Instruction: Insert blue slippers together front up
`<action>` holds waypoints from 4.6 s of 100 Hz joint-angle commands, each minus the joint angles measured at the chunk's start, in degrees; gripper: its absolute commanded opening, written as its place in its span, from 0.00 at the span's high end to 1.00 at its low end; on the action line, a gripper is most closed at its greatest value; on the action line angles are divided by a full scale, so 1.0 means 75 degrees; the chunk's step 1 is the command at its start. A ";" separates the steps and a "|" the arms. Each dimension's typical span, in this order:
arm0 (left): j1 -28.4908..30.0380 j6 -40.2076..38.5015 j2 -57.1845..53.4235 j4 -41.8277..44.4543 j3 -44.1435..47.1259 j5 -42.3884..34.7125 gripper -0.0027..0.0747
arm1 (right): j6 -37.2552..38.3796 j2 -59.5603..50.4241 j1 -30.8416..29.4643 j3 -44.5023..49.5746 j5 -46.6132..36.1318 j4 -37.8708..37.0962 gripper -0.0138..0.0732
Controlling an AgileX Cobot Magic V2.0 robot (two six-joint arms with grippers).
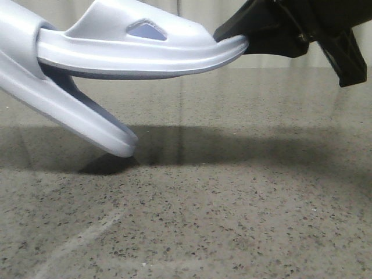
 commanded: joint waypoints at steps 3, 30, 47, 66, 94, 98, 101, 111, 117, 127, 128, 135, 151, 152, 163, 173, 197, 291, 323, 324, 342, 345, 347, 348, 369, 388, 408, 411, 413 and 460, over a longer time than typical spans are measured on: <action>-0.0107 -0.0118 0.0186 -0.0556 -0.0275 0.1823 0.94 | -0.0394 -0.0139 0.0124 -0.0443 0.2033 0.0345 0.95; -0.0107 -0.0104 0.0200 -0.0556 -0.0275 0.1986 0.94 | -0.1177 -0.0139 0.0110 -0.0497 0.1459 0.0283 0.94; -0.0107 -0.0104 0.0200 -0.0556 -0.0275 0.1986 0.94 | -0.1740 -0.0139 0.0110 -0.0497 0.0916 0.0143 0.75; -0.0107 -0.0104 0.0200 -0.0556 -0.0275 0.1883 0.94 | -0.1740 -0.0139 0.0110 -0.0497 0.0590 0.0006 0.38; -0.0107 -0.0036 0.0200 -0.0556 -0.0275 0.1620 0.94 | -0.1740 -0.0787 0.0110 -0.0497 -0.0332 -0.0682 0.34; -0.0107 -0.0036 0.0200 -0.0556 -0.0275 0.1584 0.94 | -0.1740 -0.0987 0.0110 -0.0497 -0.0574 -0.0807 0.34; -0.0107 -0.0036 0.0200 -0.0556 -0.0275 0.1550 0.94 | -0.1740 -0.1132 0.0110 -0.0497 -0.0729 -0.0925 0.34; -0.0107 -0.0036 0.0200 -0.0556 -0.0275 0.1503 0.94 | -0.1740 -0.1660 0.0110 -0.0497 -0.1170 -0.1208 0.34; -0.0107 -0.0036 0.0200 -0.0556 -0.0275 0.1464 0.94 | -0.1740 -0.1992 0.0110 -0.0497 -0.1318 -0.1333 0.34; -0.0107 -0.0036 0.0200 -0.0556 -0.0275 0.1415 0.94 | -0.1740 -0.2453 0.0110 -0.0497 -0.1465 -0.1451 0.34; -0.0107 -0.0036 0.0200 -0.0556 -0.0275 0.1414 0.94 | -0.1740 -0.2482 0.0110 -0.0497 -0.1488 -0.1451 0.34; -0.0107 -0.0036 0.0200 -0.0556 -0.0275 0.1414 0.94 | -0.1740 -0.2768 0.0110 -0.0497 -0.1645 -0.1551 0.34; -0.0107 -0.0131 0.0200 -0.0556 -0.0275 0.1414 0.94 | -0.1751 -0.3315 0.0110 -0.0497 -0.1895 -0.1663 0.34; -0.0107 -0.0131 0.0200 -0.0556 -0.0275 0.1414 0.94 | -0.1751 -0.3355 0.0110 -0.0497 -0.1898 -0.1663 0.34; -0.0107 -0.0131 0.0200 -0.0556 -0.0275 0.1414 0.94 | -0.1851 -0.3567 0.0110 -0.0497 -0.2059 -0.1682 0.34; -0.0107 -0.0131 0.0200 -0.0556 -0.0275 0.1414 0.94 | -0.1851 -0.3709 0.0110 -0.0497 -0.2187 -0.1682 0.34; -0.0107 -0.0131 0.0200 -0.0556 -0.0275 0.1428 0.94 | -0.1851 -0.3884 0.0110 -0.0497 -0.2370 -0.1682 0.34; -0.0107 0.1182 0.2378 -0.0556 -0.0472 0.1930 0.94 | -0.1851 -0.3884 0.0110 -0.0497 -0.2342 -0.1682 0.34; -0.0107 0.1808 0.3155 -0.0556 -0.1045 0.2039 0.94 | -0.1851 -0.3884 0.0110 -0.0497 -0.2312 -0.1682 0.34; -0.0107 0.1830 0.3159 -0.0556 -0.1045 0.2039 0.94 | -0.1851 -0.3884 0.0110 -0.0497 -0.2312 -0.1682 0.34; -0.0107 0.2103 0.3326 -0.0523 -0.1045 0.2039 0.94 | -0.1851 -0.3884 0.0110 -0.0497 -0.2301 -0.1682 0.34; -0.0107 0.2103 0.3326 -0.0482 -0.1045 0.2039 0.94 | -0.1851 -0.3884 0.0110 -0.0497 -0.2301 -0.1682 0.34; -0.0107 0.2119 0.3326 -0.0456 -0.1045 0.2039 0.94 | -0.1851 -0.3884 0.0110 -0.0497 -0.2301 -0.1682 0.34; -0.0107 0.2120 0.3326 -0.0429 -0.1045 0.2039 0.94 | -0.1851 -0.3884 0.0110 -0.0497 -0.2301 -0.1682 0.34; -0.0107 0.2219 0.3326 0.0422 -0.1011 0.2039 0.94 | -0.1851 -0.3884 0.0110 -0.0497 -0.2301 -0.1682 0.34; -0.0107 0.2397 0.3326 0.0951 -0.1011 0.2039 0.93 | -0.1851 -0.3870 0.0110 -0.0497 -0.2296 -0.1682 0.34; -0.0107 0.2472 0.3326 0.1062 -0.1011 0.2039 0.69 | -0.1851 -0.3870 0.0110 -0.0497 -0.2178 -0.1682 0.34; -0.0107 0.2472 0.3326 0.1062 -0.1011 0.2039 0.65 | -0.1851 -0.3870 0.0110 -0.0497 -0.2165 -0.1682 0.34; -0.0107 0.2489 0.3326 0.1062 -0.1011 0.2039 0.61 | -0.1851 -0.3870 0.0110 -0.0497 -0.2148 -0.1682 0.34; -0.0107 0.3845 0.3312 0.1066 -0.1011 -0.0151 0.43 | -0.1851 -0.3870 0.0110 -0.0497 -0.2025 -0.1682 0.34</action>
